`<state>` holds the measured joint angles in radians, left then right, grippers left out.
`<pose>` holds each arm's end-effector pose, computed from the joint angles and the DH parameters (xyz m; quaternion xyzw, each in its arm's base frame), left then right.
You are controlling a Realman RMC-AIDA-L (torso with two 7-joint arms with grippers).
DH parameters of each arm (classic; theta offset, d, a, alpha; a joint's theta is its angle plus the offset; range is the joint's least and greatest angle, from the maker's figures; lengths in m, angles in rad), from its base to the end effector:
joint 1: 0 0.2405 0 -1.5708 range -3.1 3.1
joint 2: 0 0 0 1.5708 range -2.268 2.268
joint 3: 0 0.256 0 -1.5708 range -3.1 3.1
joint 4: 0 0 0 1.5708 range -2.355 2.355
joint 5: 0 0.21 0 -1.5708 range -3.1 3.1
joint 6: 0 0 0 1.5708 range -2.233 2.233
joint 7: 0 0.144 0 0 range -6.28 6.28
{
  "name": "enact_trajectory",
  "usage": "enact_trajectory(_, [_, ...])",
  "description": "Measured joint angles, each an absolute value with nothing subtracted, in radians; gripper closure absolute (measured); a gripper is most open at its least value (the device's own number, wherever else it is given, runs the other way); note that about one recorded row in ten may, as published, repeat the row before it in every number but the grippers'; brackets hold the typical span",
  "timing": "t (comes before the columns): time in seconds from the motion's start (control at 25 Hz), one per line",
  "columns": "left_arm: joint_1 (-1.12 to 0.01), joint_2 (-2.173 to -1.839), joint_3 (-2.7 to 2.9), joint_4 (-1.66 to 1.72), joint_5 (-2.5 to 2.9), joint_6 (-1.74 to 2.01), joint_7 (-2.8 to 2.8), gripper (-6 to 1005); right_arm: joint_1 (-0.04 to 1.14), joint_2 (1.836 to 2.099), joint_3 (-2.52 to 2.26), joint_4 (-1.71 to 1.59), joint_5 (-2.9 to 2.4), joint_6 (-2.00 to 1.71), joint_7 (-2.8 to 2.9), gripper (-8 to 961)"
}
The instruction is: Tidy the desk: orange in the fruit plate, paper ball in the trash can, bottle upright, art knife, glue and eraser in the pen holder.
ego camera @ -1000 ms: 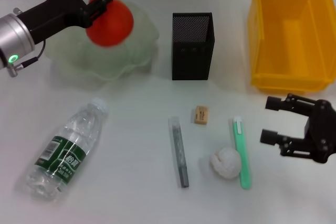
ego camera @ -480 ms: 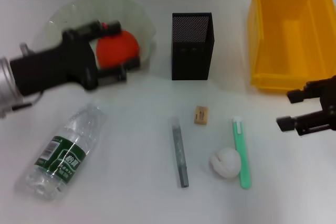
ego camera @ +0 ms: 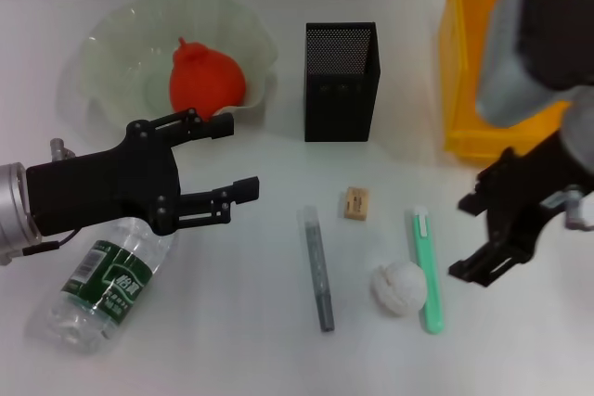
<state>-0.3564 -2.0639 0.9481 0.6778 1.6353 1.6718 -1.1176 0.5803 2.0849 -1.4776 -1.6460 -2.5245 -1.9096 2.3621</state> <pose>-0.2584 0.2852 0.0015 -0.9306 -0.0962 -0.3295 0.1275 0.1355 0.3000 0.0119 -0.9603 0.1421 -0.2336 0.0551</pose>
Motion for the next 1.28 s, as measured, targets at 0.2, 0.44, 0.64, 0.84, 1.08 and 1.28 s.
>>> enact_trajectory(0.2, [-0.350,-2.064,0.949,0.678,1.636,1.671,-1.118,187,0.623,2.087,-1.567,-1.537,-2.508,-1.831,2.388,168])
enact_trajectory(0.44, [-0.349,-2.063,0.950,0.679,1.637,1.667,-1.126,187,0.647,2.087,-1.647,-1.460,-2.492,-1.761,2.411,168])
enact_trajectory(0.64, [-0.348,-2.063,0.950,0.684,1.637,1.666,-1.126,186,0.671,2.088,-1.706,-1.374,-2.488,-1.688,2.427,168])
enact_trajectory(0.84, [-0.348,-2.063,0.945,0.686,1.650,1.669,-1.126,187,0.703,2.088,-1.727,-1.279,-2.469,-1.640,2.431,312])
enact_trajectory(1.08, [-0.347,-2.063,0.942,0.686,1.651,1.672,-1.126,187,0.720,2.089,-1.736,-1.251,-2.460,-1.628,2.433,387])
enact_trajectory(1.28, [-0.344,-2.063,0.940,0.686,1.651,1.673,-1.126,186,0.710,2.089,-1.725,-1.280,-2.456,-1.638,2.444,449])
